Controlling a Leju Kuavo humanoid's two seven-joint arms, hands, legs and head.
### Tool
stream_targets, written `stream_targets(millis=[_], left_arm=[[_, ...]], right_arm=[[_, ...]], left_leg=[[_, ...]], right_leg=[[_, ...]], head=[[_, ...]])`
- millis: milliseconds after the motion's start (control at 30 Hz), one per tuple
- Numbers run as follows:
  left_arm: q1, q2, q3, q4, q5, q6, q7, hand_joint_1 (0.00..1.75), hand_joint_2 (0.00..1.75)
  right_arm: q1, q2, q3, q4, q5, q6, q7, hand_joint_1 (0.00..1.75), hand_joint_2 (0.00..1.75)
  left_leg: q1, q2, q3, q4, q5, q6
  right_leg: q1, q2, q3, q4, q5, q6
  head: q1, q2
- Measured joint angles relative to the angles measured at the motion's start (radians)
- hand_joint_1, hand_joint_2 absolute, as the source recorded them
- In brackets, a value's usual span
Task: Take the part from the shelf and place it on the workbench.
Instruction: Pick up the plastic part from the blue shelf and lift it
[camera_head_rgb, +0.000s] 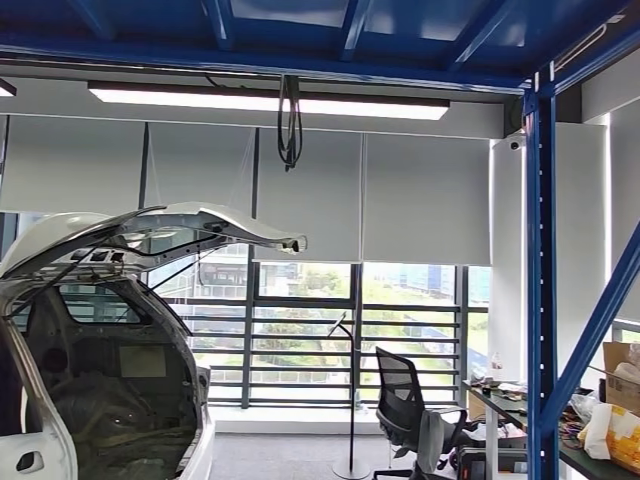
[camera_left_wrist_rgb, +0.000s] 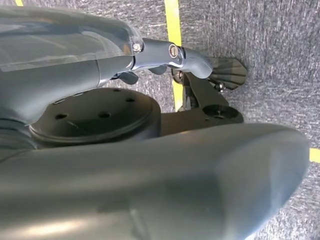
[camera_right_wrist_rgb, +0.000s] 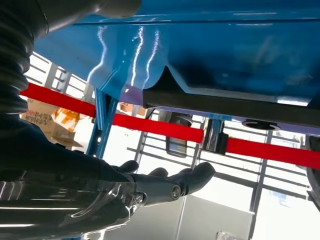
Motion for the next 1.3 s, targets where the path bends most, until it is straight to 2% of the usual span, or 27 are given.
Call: stream_targets(millis=[533, 800, 1067, 1300], left_arm=[[0.0, -0.014, 0.0, 0.0, 0.013, 0.001, -0.002, 0.0, 0.0], [0.0, -0.005, 0.001, 0.0, 0.012, 0.01, -0.016, 0.0, 0.0], [0.0, 0.037, 0.0, 0.0, 0.005, 0.016, -0.046, 0.0, 0.0], [0.0, 0.063, 0.0, 0.0, -0.001, 0.016, -0.058, 0.0, 0.0]], right_arm=[[0.012, 0.011, -0.026, 0.016, 0.14, -0.027, 0.022, 0.0, 1.75], [0.002, 0.084, -0.022, 0.062, 0.164, -0.066, 0.033, 0.0, 1.75], [-0.037, 0.173, -0.01, 0.131, 0.198, -0.095, 0.046, 0.0, 1.75], [-0.068, 0.217, -0.003, 0.173, 0.212, -0.122, 0.062, 0.0, 1.75]], left_leg=[[0.0, 0.0, 0.0, 0.0, 0.0, 0.0], [0.001, 0.0, 0.0, 0.0, 0.0, 0.0], [0.001, 0.0, 0.0, 0.0, 0.0, 0.0], [0.001, 0.0, 0.0, 0.0, 0.0, 0.0]], right_leg=[[0.0, 0.0, 0.0, 0.0, 0.0, 0.0], [0.0, 0.0, 0.0, 0.0, 0.0, 0.0], [0.001, 0.0, 0.0, 0.0, 0.0, 0.0], [0.001, 0.0, 0.0, 0.001, 0.0, 0.0]], head=[[0.0, 0.0], [0.0, 0.0], [0.0, 0.0], [0.0, 0.0]])
